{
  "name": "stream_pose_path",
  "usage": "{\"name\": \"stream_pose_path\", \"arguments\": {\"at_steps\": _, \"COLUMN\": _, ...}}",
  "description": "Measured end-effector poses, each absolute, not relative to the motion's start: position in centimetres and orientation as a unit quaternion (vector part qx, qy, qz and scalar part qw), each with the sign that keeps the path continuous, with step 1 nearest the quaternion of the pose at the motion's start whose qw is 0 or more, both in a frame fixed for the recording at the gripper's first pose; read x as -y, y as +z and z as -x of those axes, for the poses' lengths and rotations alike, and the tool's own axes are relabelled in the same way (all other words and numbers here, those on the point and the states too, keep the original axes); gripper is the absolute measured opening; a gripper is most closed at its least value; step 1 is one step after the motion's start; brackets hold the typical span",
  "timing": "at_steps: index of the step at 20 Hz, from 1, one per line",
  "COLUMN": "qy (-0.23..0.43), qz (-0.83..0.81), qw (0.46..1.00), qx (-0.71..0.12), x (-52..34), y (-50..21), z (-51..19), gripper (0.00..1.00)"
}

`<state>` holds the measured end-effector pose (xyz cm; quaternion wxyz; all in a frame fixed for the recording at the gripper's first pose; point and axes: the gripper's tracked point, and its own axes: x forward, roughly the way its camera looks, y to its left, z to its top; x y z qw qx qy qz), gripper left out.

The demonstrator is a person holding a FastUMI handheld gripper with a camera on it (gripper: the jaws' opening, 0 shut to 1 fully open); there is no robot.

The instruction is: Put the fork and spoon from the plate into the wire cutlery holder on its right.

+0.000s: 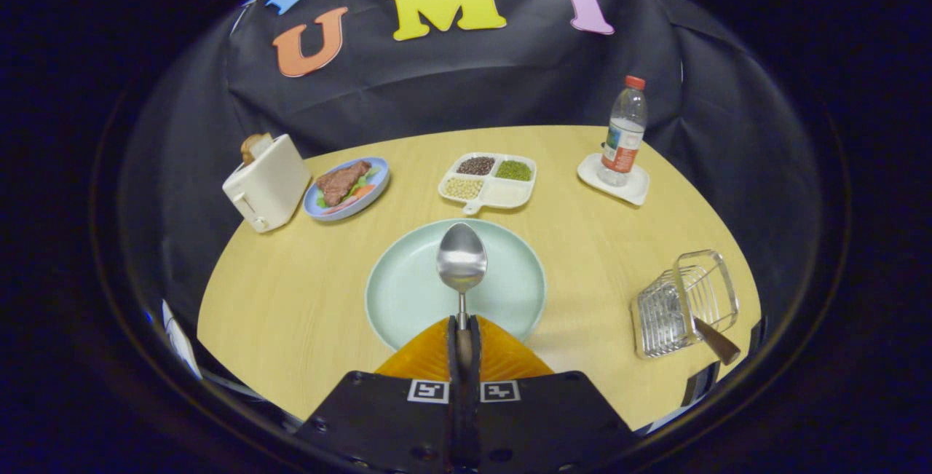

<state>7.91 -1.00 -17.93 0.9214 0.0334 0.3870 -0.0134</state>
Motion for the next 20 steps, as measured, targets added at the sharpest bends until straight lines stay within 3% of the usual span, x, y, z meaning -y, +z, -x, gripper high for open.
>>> {"name": "stream_pose_path", "arguments": {"at_steps": 20, "qy": -0.048, "qz": -0.076, "qw": 0.947, "qx": -0.308, "x": 14.4, "y": -9.6, "z": -2.1, "gripper": 0.01}}
